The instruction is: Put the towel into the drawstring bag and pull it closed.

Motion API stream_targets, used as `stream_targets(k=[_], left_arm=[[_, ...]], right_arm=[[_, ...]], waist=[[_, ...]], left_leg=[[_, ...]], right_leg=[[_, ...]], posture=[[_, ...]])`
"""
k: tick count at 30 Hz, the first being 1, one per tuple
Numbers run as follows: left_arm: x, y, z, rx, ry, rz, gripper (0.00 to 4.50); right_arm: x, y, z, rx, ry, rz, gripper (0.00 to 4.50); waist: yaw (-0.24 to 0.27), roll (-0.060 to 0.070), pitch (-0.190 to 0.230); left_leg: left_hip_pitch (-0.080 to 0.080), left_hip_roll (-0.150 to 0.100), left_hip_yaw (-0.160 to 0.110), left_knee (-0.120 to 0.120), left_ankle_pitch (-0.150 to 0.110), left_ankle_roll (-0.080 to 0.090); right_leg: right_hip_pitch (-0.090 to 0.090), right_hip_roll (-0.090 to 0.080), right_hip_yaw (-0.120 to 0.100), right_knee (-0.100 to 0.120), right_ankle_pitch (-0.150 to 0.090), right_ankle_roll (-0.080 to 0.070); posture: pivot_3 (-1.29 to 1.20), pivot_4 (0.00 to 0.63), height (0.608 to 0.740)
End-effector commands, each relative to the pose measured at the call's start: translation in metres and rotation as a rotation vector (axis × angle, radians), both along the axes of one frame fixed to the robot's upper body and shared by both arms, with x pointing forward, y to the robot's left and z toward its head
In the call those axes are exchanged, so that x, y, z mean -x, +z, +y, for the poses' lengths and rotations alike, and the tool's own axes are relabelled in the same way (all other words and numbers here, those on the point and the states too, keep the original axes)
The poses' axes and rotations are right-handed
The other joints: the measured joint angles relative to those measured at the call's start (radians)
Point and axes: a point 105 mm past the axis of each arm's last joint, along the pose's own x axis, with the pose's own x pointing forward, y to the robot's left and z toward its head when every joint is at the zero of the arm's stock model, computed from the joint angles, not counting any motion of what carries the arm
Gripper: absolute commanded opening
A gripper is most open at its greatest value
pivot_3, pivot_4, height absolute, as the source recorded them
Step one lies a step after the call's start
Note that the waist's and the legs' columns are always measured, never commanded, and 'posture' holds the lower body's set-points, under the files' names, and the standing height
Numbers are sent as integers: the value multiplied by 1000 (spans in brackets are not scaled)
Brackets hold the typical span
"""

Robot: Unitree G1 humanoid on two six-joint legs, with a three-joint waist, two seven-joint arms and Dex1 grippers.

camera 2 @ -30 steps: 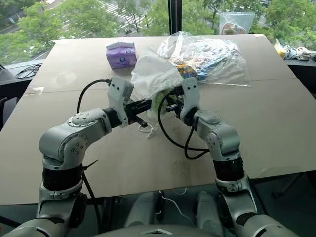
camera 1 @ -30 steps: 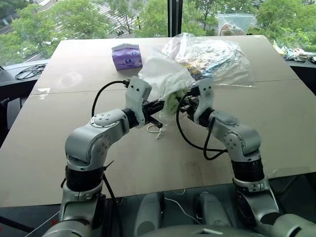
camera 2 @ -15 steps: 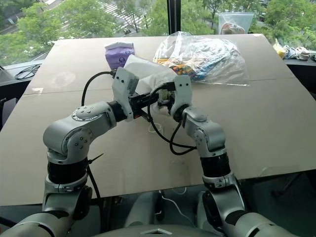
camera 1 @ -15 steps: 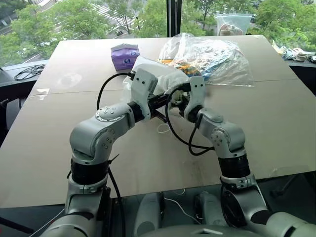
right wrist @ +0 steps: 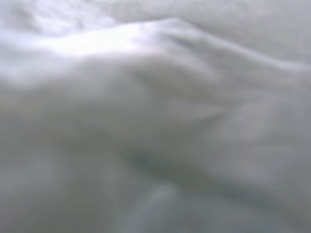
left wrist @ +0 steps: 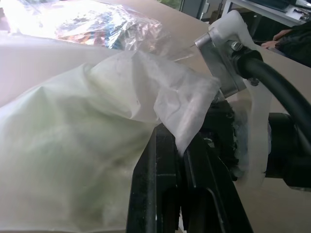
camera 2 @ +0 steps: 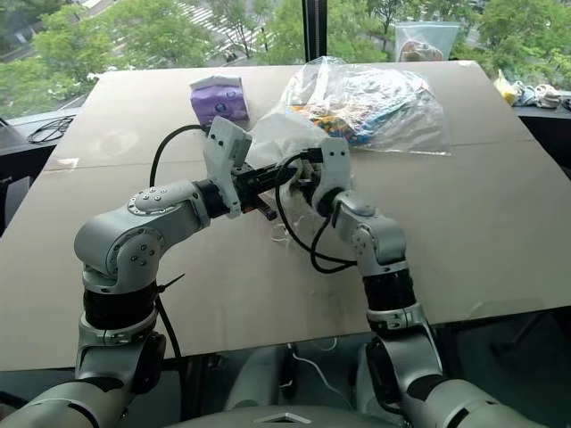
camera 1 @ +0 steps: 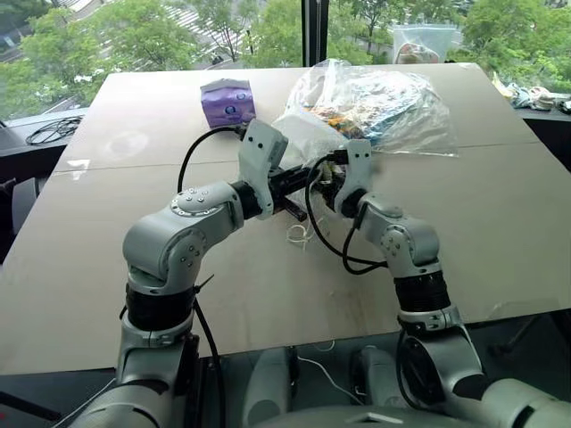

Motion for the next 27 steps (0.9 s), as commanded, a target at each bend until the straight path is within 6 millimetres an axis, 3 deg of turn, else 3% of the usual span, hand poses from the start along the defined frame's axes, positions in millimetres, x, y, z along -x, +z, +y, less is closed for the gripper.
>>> stream_targets(k=[1,3,4,9,15,20,25,27], left_arm=[[1,10,1,13,-1,-45,0],[-2,10,3,11,19,-47,0],[-5,10,6,13,39,-47,0],[-20,11,17,15,129,-55,0],[-28,10,23,14,170,-59,0],[-31,11,24,21,181,-62,0],[-32,10,20,23,169,-65,0],[-33,10,19,23,165,-68,0]], right_arm=[[4,24,6,-43,22,-80,3506],[3,24,1,-19,5,-97,4397],[5,24,1,-6,23,-106,4462],[36,26,-1,23,229,-123,4462],[83,38,-18,10,448,-176,4462],[94,63,-40,-125,471,-268,4462],[107,95,-48,-404,533,-302,4462],[99,98,-53,-440,462,-313,4462]], waist=[[-1,0,0],[-1,0,0],[-1,0,0],[2,0,0],[2,0,0],[3,0,0],[3,0,0],[2,0,0]], left_leg=[[0,0,0,0,0,0],[0,0,0,0,0,0],[0,0,0,0,0,0],[0,0,0,0,0,0],[0,0,0,0,0,0],[0,0,-1,0,0,0],[0,0,-1,0,0,0],[0,0,-1,0,0,0]], right_leg=[[0,0,0,0,0,0],[0,0,0,0,0,0],[0,0,0,0,0,0],[0,0,0,0,0,0],[0,0,0,0,0,0],[0,0,0,0,0,0],[0,0,0,0,0,0],[0,0,0,0,0,0]], posture=[[0,150,740],[0,150,740],[0,150,740],[0,150,740],[0,150,740],[0,150,740],[0,150,740],[0,150,740]])
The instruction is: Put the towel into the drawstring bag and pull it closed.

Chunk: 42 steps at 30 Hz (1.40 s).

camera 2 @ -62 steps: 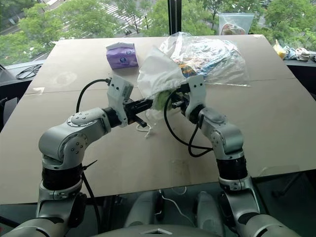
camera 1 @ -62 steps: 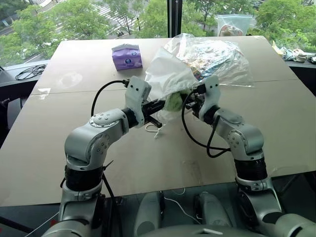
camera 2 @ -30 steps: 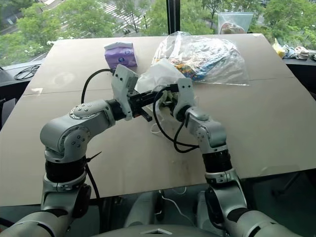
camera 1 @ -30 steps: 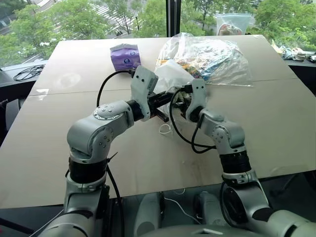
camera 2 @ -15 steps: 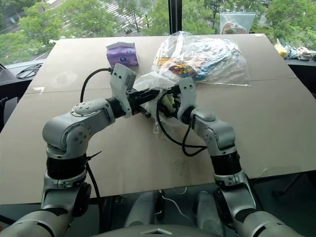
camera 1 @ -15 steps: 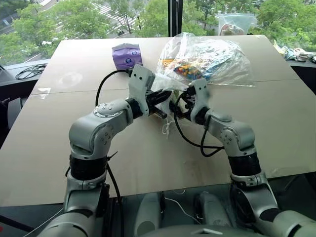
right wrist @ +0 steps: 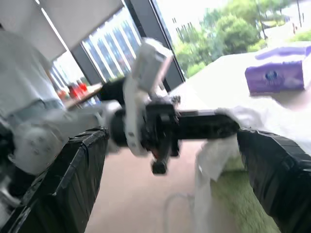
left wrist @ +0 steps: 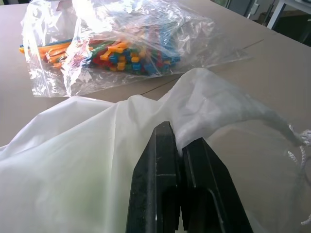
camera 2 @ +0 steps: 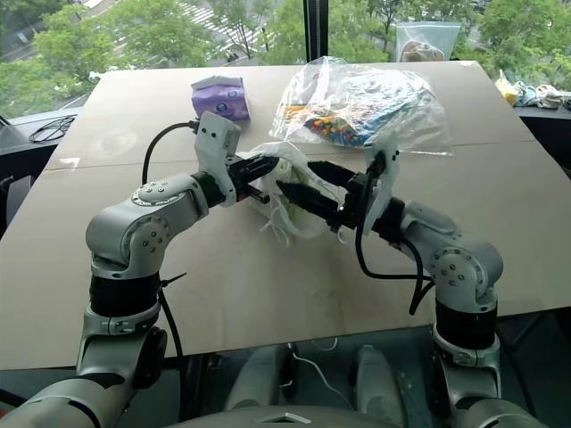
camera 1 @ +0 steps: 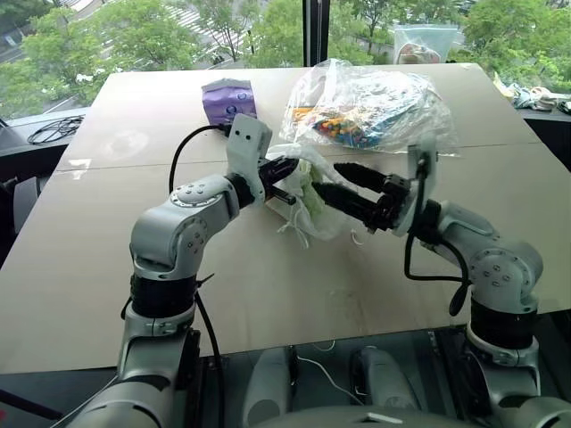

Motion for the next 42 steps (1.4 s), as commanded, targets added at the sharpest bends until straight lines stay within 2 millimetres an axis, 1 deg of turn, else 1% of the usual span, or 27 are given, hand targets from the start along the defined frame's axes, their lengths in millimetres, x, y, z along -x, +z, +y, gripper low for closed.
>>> stream_targets(k=[1,2,3,4,6,8,9,10,12,16,19,21,22,23,24,25,26,27,28,31,33,34,36,37,39,40,42], left_arm=[[-1,17,-1,11,-3,-71,0],[-2,18,-1,13,-1,-73,0],[-2,19,0,16,1,-75,0],[-2,19,0,18,4,-75,0],[-2,18,0,17,3,-74,0],[-1,16,-1,5,-2,-73,0],[-1,15,0,3,-3,-73,0],[-1,15,0,4,-1,-72,0],[-1,15,2,4,2,-72,0],[0,15,2,2,5,-71,0],[0,14,3,0,9,-71,0],[0,14,4,-4,9,-68,0],[0,13,4,-7,8,-65,0],[0,13,4,-8,5,-60,0],[0,12,4,-8,5,-54,0],[1,11,4,-7,3,-49,0],[2,11,3,3,-10,-45,0],[3,12,3,18,-23,-42,0],[4,14,2,38,-31,-39,0],[8,24,2,135,-69,-45,0],[8,27,4,157,-72,-44,576],[9,29,5,158,-73,-49,761],[11,34,10,149,-66,-76,1708],[11,40,13,136,-55,-104,2230],[14,53,19,148,-51,-142,3073],[17,61,21,170,-59,-158,3614],[27,69,31,184,-92,-171,3614]], right_arm=[[-13,9,-13,-33,-136,-17,4462],[-23,-1,-19,31,-205,-1,4462],[-25,-15,-24,139,-229,-12,4462],[-22,-32,-28,263,-220,-23,4462],[-15,-58,-35,433,-178,-23,4462],[-17,-84,-48,602,-191,-11,4462],[-22,-93,-56,664,-228,-16,4462],[-28,-97,-61,696,-263,-18,4462],[-35,-101,-64,713,-295,-12,4462],[-38,-115,-53,755,-288,-18,4462],[-43,-117,-47,721,-313,-1,3670],[-43,-119,-45,716,-307,-11,2759],[-45,-119,-46,723,-319,-14,2224],[-48,-120,-49,724,-337,-13,2118],[-50,-119,-51,720,-354,-11,1391],[-52,-118,-52,709,-367,-8,1274],[-53,-116,-53,693,-379,-3,881],[-54,-115,-54,680,-389,3,384],[-54,-114,-54,671,-397,7,41],[-56,-114,-54,668,-412,16,41],[-57,-115,-52,672,-411,18,0],[-58,-116,-50,669,-412,25,0],[-58,-118,-48,666,-413,33,0],[-59,-118,-48,666,-415,36,0],[-60,-118,-49,666,-423,41,0],[-60,-118,-49,666,-428,45,0],[-61,-118,-51,667,-435,49,0]], waist=[[1,0,0],[1,0,0],[3,0,0],[8,0,0],[18,0,0],[20,0,1],[18,0,1],[16,0,1],[14,0,1],[15,0,1],[19,0,1],[23,0,1],[23,0,1],[26,0,1],[26,0,1],[26,0,1],[26,0,1],[25,0,1],[25,0,1],[25,0,1],[25,0,1],[25,0,1],[24,0,1],[24,0,1],[24,0,1],[24,0,1],[24,0,1]], left_leg=[[0,0,0,0,0,0],[0,0,0,0,0,0],[0,0,0,0,0,0],[0,-1,1,1,0,0],[0,-1,2,1,0,0],[-1,-1,2,0,0,0],[-1,-1,2,0,0,0],[-1,-1,2,0,0,0],[-1,-1,2,0,0,0],[-1,-1,2,1,0,0],[-1,-1,1,1,0,0],[-1,-1,2,1,0,0],[-1,-1,2,1,0,0],[-1,-1,2,1,0,0],[-1,-1,2,1,0,0],[-1,-1,2,1,0,0],[-1,-1,2,1,0,0],[-1,-1,2,1,0,0],[-1,-1,2,1,0,0],[-1,-1,2,1,0,0],[-1,-1,2,1,0,0],[-1,-1,2,1,0,0],[-1,-1,2,1,0,0],[-1,-1,2,1,0,0],[-1,-1,3,1,0,0],[-1,-1,3,1,0,0],[-1,-1,2,1,0,0]], right_leg=[[0,0,0,0,0,0],[0,0,0,0,0,0],[0,0,0,0,0,0],[0,0,0,-1,0,0],[1,-2,0,-3,-2,-4],[0,-2,0,-3,-2,-4],[0,-1,1,-3,-2,-4],[0,0,1,-3,-2,-4],[0,0,0,-2,-2,-3],[0,0,0,-2,-1,-1],[0,0,0,-2,0,0],[0,0,0,-2,0,0],[0,0,0,-2,0,0],[0,0,0,-2,0,0],[1,0,0,-2,0,0],[1,0,0,-2,0,0],[1,0,0,-2,0,0],[1,0,0,-2,0,0],[1,0,0,-2,0,0],[1,0,0,-2,0,0],[1,0,0,-2,0,0],[1,0,0,-2,0,0],[1,0,0,-2,0,0],[1,0,0,-2,0,0],[1,0,0,-2,0,0],[1,0,0,-2,0,0],[1,0,0,-2,0,0]], posture=[[0,150,740],[0,150,740],[0,150,740],[0,150,740],[0,150,740],[0,150,740],[0,150,740],[0,150,740],[0,150,740],[0,150,740],[0,150,740],[0,150,740],[0,150,740],[0,150,740],[0,150,740],[0,150,740],[0,150,740],[0,150,740],[0,150,740],[0,150,740],[0,150,740],[0,150,740],[0,150,740],[0,150,740],[0,150,740],[0,150,740],[0,150,740]])
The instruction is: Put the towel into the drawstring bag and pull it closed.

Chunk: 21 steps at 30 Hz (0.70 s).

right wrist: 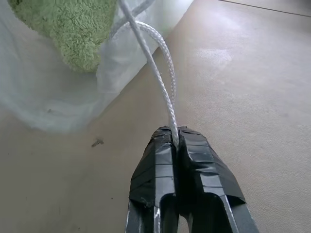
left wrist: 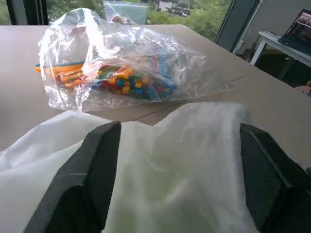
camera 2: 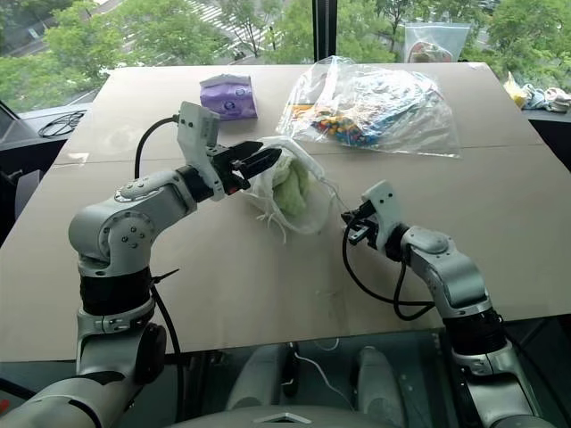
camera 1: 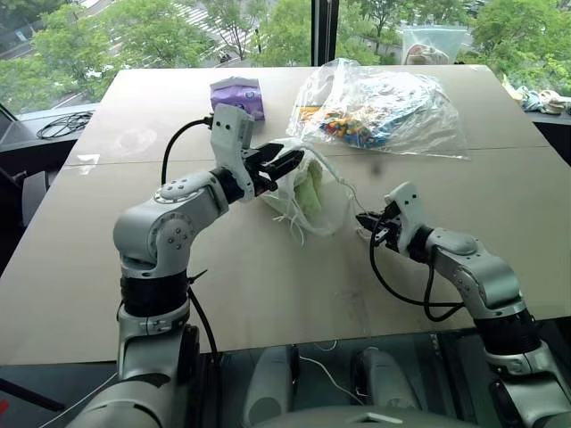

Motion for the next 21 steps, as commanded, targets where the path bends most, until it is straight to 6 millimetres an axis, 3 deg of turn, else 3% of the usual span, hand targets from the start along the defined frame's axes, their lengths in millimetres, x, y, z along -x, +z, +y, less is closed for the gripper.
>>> stream_targets(k=[1,4,8,16,21], left_arm=[[22,31,11,24,-66,-100,3614],[36,8,36,-79,-86,-15,3614],[53,-19,49,-159,-127,83,3614],[77,-85,52,-362,-185,247,3614],[81,-116,59,-578,-215,232,3614]], right_arm=[[-4,12,-4,-11,-22,-35,0],[-5,11,-4,-10,-26,-32,0],[-6,10,-3,-10,-25,-28,0],[-8,11,-2,-14,-22,-30,0],[-8,12,-2,-16,-22,-32,0]], waist=[[-1,0,0],[-19,1,0],[-22,1,0],[-21,1,1],[-23,2,1]], left_leg=[[0,0,0,0,0,0],[0,0,-1,0,0,0],[1,0,-1,0,0,0],[1,1,-2,-1,-3,-4],[1,1,-2,-1,-3,-5]], right_leg=[[0,0,0,0,0,0],[0,0,0,0,0,0],[0,0,0,0,0,0],[-1,-1,0,0,-3,-4],[-2,-2,1,0,-3,-5]], posture=[[0,150,740],[0,150,740],[0,150,740],[0,150,740],[0,150,740]])
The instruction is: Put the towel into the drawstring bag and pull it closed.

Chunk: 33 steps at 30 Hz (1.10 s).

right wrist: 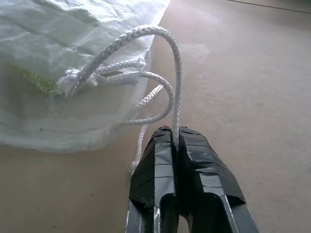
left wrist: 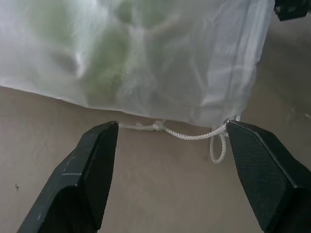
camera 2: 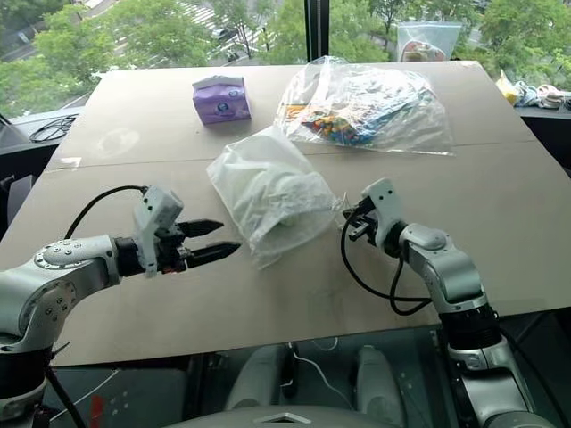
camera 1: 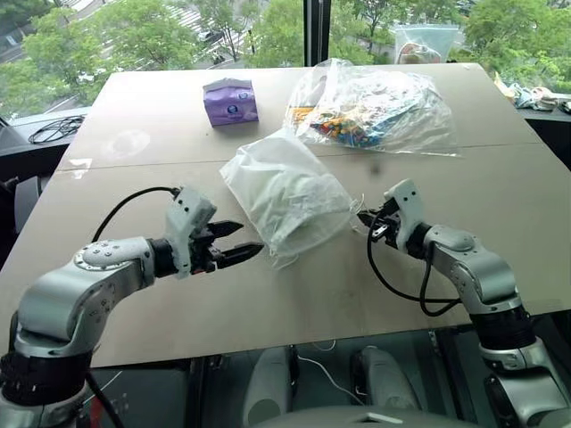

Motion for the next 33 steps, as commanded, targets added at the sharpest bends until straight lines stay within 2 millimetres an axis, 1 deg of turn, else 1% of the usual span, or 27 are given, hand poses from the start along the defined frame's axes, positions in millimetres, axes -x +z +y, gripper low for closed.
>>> stream_targets(k=[1,4,7,11,13,16,22,27,30,33], left_arm=[[0,-8,4,-150,-76,-86,3614],[-8,-14,5,-186,-83,-138,3614],[-23,-19,-8,-196,-102,-247,3614],[-34,-29,-20,-181,-111,-308,3614],[-34,-33,-25,-169,-132,-299,3614],[-33,-39,-26,-192,-161,-297,3614],[-33,-41,-38,-162,-192,-301,3614],[-34,-42,-47,-113,-184,-296,3614],[-36,-42,-51,-87,-170,-297,2875],[-36,-43,-53,-75,-169,-292,1558]], right_arm=[[-3,14,0,-16,4,-47,0],[-3,15,-1,-18,1,-49,0],[-4,16,-1,-21,-5,-51,0],[-5,18,-2,-36,-18,-58,0],[-5,21,-3,-44,-24,-61,0],[-4,20,-4,-43,-32,-62,0],[-4,18,-3,-42,-34,-60,0],[-4,19,-3,-42,-34,-62,0],[-4,18,-2,-40,-33,-61,0],[-4,18,0,-40,-29,-61,0]], waist=[[0,0,0],[2,2,1],[7,3,1],[7,2,1],[5,2,1],[4,3,1],[9,3,1],[28,3,1],[26,3,1],[24,3,1]], left_leg=[[0,0,0,0,0,0],[0,0,0,-1,0,0],[0,0,0,-1,0,0],[0,0,2,-1,1,1],[-1,0,3,-1,2,4],[-1,0,6,-1,3,5],[-1,0,6,0,3,5],[-1,0,6,0,3,5],[-1,0,6,0,3,5],[-1,0,6,0,3,5]], right_leg=[[0,0,0,0,0,0],[-1,-1,0,0,0,0],[-1,-1,0,-1,0,0],[-1,-1,0,-1,0,0],[-1,0,0,-1,0,0],[-1,0,0,0,0,0],[0,-1,0,0,0,0],[0,-1,0,0,0,0],[0,-1,0,-1,0,0],[0,0,0,0,0,0]], posture=[[0,150,740],[0,150,740],[0,150,740],[0,150,740],[0,150,740],[0,150,740],[0,150,740],[0,150,740],[0,150,740],[0,150,740]])
